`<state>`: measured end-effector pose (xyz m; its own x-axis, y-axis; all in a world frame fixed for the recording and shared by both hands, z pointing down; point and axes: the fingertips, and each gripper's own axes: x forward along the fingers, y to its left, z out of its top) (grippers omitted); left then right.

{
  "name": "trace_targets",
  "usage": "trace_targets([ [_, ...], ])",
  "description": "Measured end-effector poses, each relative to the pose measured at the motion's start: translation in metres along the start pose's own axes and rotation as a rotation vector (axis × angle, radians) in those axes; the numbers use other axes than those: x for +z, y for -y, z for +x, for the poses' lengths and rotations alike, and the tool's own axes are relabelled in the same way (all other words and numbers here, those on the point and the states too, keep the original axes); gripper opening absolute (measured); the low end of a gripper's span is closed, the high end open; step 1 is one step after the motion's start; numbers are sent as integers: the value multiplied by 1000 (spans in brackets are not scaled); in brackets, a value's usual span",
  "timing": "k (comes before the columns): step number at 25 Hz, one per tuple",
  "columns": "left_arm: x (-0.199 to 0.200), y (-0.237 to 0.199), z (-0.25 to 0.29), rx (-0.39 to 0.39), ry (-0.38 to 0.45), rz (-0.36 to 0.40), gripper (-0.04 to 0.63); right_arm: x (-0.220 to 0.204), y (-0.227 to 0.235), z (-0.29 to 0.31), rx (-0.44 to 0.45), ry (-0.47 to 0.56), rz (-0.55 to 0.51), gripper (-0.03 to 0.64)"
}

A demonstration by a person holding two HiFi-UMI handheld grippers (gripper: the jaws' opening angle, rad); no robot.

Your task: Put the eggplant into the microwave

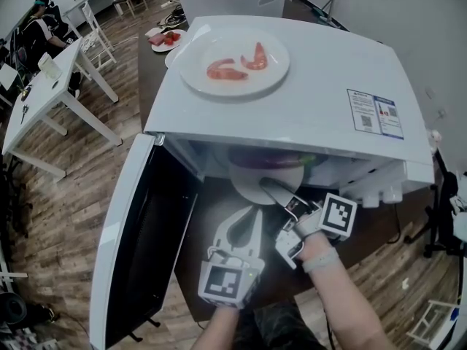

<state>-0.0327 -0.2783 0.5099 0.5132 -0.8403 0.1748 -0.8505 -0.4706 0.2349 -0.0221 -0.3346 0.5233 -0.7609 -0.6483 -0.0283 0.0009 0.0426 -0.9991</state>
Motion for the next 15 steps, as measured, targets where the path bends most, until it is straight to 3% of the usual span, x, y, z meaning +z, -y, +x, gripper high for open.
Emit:
trace_targets([
  [10, -1, 0, 5, -14, -6, -25, -2, -2, 2, 9, -2, -21, -27, 31],
  [15, 1, -3, 9, 0, -9, -55, -2, -3, -5, 6, 4, -49, -79, 97],
])
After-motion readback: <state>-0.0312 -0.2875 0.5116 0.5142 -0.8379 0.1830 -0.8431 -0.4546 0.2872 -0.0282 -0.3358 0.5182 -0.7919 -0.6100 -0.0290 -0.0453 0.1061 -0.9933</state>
